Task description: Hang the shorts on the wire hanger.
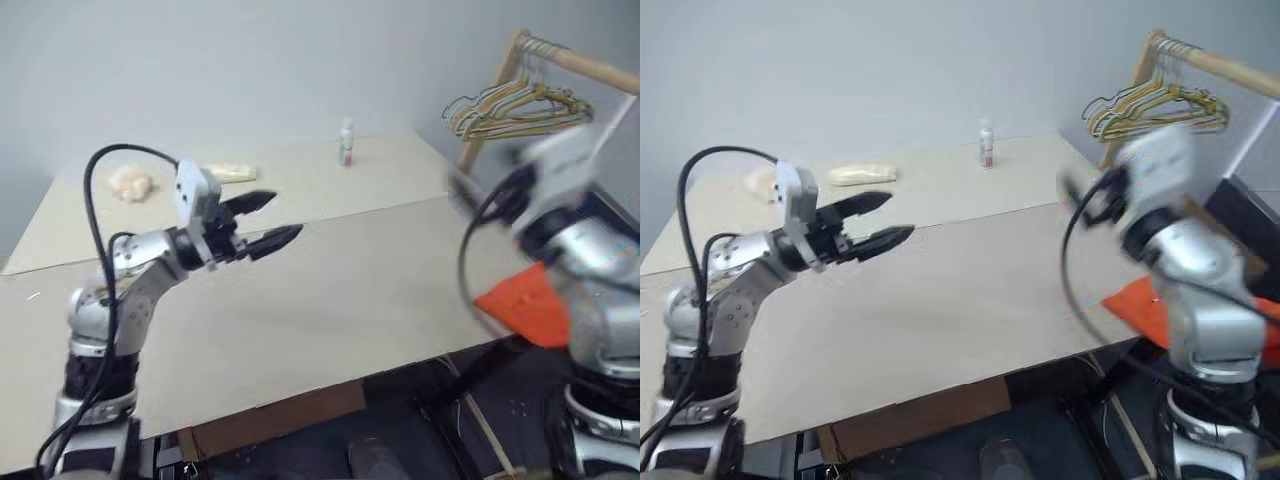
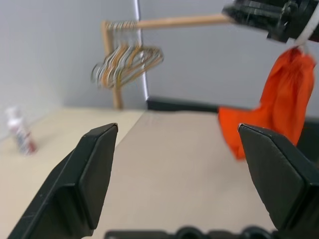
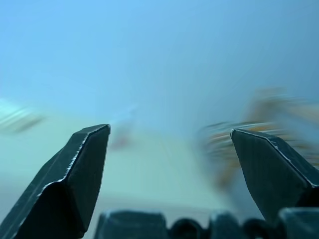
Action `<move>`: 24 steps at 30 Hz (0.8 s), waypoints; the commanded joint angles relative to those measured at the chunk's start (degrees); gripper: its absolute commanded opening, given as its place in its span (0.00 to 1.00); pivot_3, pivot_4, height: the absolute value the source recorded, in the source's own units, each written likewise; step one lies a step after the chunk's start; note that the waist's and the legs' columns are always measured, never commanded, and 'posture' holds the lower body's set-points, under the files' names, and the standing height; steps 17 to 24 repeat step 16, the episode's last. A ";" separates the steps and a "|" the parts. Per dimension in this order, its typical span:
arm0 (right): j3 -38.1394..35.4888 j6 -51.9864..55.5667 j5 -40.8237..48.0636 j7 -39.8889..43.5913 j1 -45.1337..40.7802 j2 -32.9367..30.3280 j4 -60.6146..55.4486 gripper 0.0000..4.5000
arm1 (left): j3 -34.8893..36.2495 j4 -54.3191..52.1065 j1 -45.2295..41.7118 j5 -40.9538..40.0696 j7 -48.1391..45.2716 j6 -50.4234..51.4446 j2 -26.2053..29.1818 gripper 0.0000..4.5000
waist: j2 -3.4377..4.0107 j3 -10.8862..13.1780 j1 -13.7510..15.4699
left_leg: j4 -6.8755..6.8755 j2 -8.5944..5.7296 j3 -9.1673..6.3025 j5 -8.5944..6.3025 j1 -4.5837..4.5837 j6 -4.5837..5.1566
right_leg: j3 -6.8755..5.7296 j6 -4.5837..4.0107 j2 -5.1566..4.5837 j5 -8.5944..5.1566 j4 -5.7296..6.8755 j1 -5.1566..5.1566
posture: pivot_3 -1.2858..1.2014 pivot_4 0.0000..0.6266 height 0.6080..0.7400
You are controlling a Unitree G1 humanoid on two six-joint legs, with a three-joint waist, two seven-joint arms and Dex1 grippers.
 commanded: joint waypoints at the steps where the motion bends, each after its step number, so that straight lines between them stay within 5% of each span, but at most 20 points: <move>1: 2.23 -2.94 3.55 12.19 -1.90 -4.26 1.21 0.99 | 2.97 -5.69 4.51 -0.68 -2.51 -0.55 4.12 0.93 | 0.00 0.06 1.69 | 0.02 -0.05 0.00 0.00 -0.11 0.00 | 0.00 0.00 -0.06 0.00 0.01 -0.13 | 0.45 0.00 1.00; 15: 10.29 -4.66 3.84 27.71 -9.51 -5.28 11.08 0.99 | 6.34 -12.58 14.86 -2.43 -5.51 -0.38 11.26 0.93 | -0.25 0.22 11.61 | 0.02 0.03 0.08 0.01 -0.48 -0.04 | -0.06 -0.23 -0.04 0.07 0.18 -0.74 | 0.49 0.03 1.00; 24: 10.45 -4.88 3.72 27.90 -9.61 -5.22 11.32 0.99 | 6.36 -12.73 14.82 -2.26 -5.11 -0.37 11.27 0.93 | -0.25 0.22 11.61 | 0.02 0.03 0.08 0.04 -0.63 -0.08 | -0.06 -0.25 -0.04 0.08 0.20 -0.89 | 0.49 0.03 1.00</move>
